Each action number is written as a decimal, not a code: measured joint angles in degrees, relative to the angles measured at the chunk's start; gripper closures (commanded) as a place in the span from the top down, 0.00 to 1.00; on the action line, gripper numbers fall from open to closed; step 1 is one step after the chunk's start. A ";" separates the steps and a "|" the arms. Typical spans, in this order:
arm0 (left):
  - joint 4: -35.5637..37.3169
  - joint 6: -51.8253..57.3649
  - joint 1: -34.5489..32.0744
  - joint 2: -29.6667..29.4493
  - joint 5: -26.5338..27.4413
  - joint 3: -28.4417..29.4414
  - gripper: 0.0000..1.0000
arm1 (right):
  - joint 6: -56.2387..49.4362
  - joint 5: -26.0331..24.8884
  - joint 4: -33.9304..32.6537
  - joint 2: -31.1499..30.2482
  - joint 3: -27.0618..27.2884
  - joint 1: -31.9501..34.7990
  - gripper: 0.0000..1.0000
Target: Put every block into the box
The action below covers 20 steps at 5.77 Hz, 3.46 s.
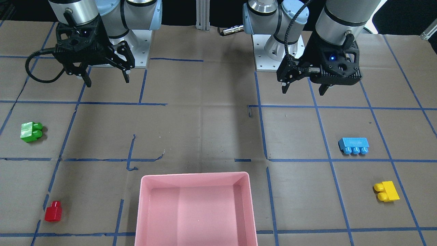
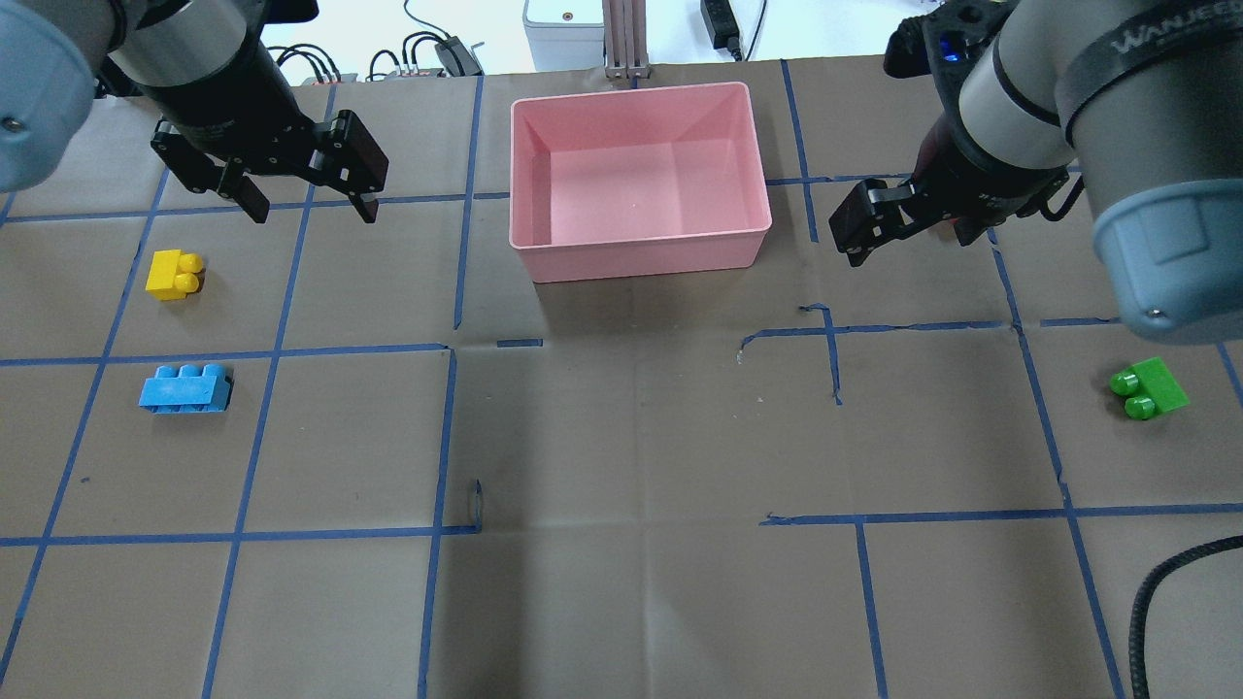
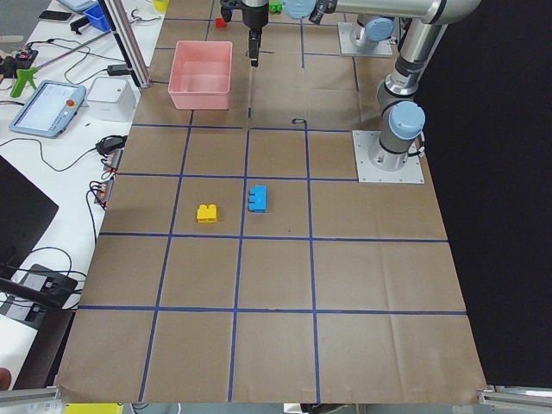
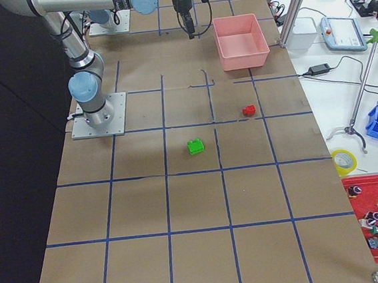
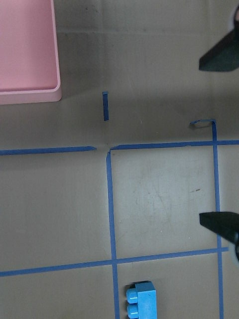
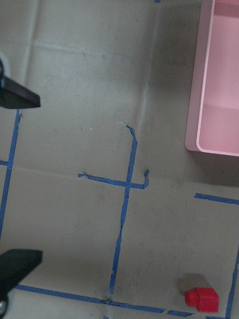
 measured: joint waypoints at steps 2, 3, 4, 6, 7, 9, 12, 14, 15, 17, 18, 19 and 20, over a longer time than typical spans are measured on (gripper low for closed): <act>0.03 0.00 0.11 0.41 -0.26 -0.41 0.99 | -0.31 -1.08 0.28 -0.35 -0.14 -0.64 1.00; 0.10 0.00 0.50 0.66 -0.25 -0.83 0.99 | -1.92 -2.94 0.89 -2.05 -0.12 -1.74 1.00; 0.15 0.91 2.79 0.87 -0.10 -1.10 0.99 | -6.91 -4.94 1.87 -5.07 0.01 -5.14 1.00; -0.19 13.19 16.04 0.85 0.18 -1.62 0.99 | -26.70 -1.45 8.18 -9.36 0.11 -22.61 1.00; 0.24 22.54 23.71 0.32 0.15 -2.40 0.99 | -37.46 1.45 11.61 -10.19 0.67 -31.36 1.00; 5.69 38.07 34.54 -0.77 0.09 -6.12 0.99 | -50.32 5.13 8.13 -10.22 7.75 -43.90 1.00; 12.82 51.52 38.38 -1.02 -0.04 -13.72 0.99 | -52.61 5.95 -14.03 -6.58 23.43 -52.20 0.99; 12.90 72.21 36.63 -1.33 0.03 -14.53 0.99 | -52.94 7.04 -27.01 5.59 24.00 -52.86 0.99; 12.88 84.40 35.91 -1.28 0.09 -14.58 0.99 | -52.94 8.47 -34.92 10.81 24.26 -52.89 0.99; 13.04 106.42 35.64 -1.56 0.09 -14.65 0.98 | -52.51 9.45 -39.56 15.32 24.71 -52.24 0.99; 14.24 114.12 35.61 -2.33 -0.01 -15.33 0.97 | -52.28 9.52 -40.07 16.46 24.95 -50.85 0.99; 18.45 118.92 35.61 -3.83 -0.19 -16.99 0.97 | -52.12 9.83 -41.98 18.15 25.08 -48.99 0.99; 24.99 122.29 35.60 -5.73 -0.37 -19.59 0.97 | -52.02 10.28 -44.42 19.85 25.11 -47.76 0.99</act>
